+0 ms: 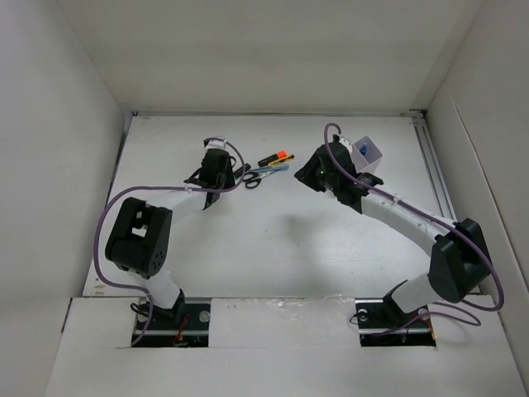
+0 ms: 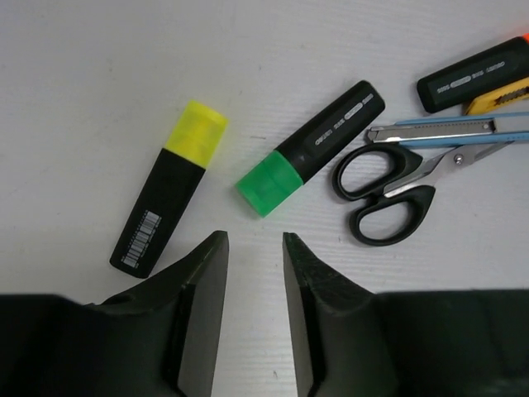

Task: Sort the stationery into containers
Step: Pick up the pen from the center of the board.

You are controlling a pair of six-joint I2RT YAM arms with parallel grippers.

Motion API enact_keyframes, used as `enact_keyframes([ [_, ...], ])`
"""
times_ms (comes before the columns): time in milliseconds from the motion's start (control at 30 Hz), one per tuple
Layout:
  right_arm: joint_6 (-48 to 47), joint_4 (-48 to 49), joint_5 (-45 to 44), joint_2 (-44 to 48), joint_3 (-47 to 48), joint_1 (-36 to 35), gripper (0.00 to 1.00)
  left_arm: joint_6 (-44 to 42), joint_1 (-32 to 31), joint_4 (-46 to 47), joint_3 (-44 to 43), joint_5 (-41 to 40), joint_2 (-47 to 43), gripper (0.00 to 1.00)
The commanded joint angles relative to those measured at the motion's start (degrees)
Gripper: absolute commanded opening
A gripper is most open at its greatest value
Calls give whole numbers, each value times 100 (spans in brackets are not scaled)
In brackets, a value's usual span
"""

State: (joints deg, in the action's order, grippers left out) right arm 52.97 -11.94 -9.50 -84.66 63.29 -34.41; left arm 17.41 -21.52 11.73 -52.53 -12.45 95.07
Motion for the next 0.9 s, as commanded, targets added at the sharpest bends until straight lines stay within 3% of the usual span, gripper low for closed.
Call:
enact_keyframes([
  [0, 56, 342, 211, 125, -80, 58, 31, -141, 7, -12, -372, 14, 81, 32],
  [267, 56, 447, 264, 301, -141, 110, 31, -466, -45, -610, -1136, 278, 776, 38],
  [467, 56, 500, 317, 301, -141, 110, 43, -466, -45, -1084, -1689, 278, 1242, 47],
  [600, 56, 500, 317, 363, -194, 163, 43, -519, -45, -1339, -2094, 331, 1541, 47],
  [867, 56, 500, 370, 477, -247, 216, 43, -466, 60, -1498, -2094, 278, 1664, 47],
])
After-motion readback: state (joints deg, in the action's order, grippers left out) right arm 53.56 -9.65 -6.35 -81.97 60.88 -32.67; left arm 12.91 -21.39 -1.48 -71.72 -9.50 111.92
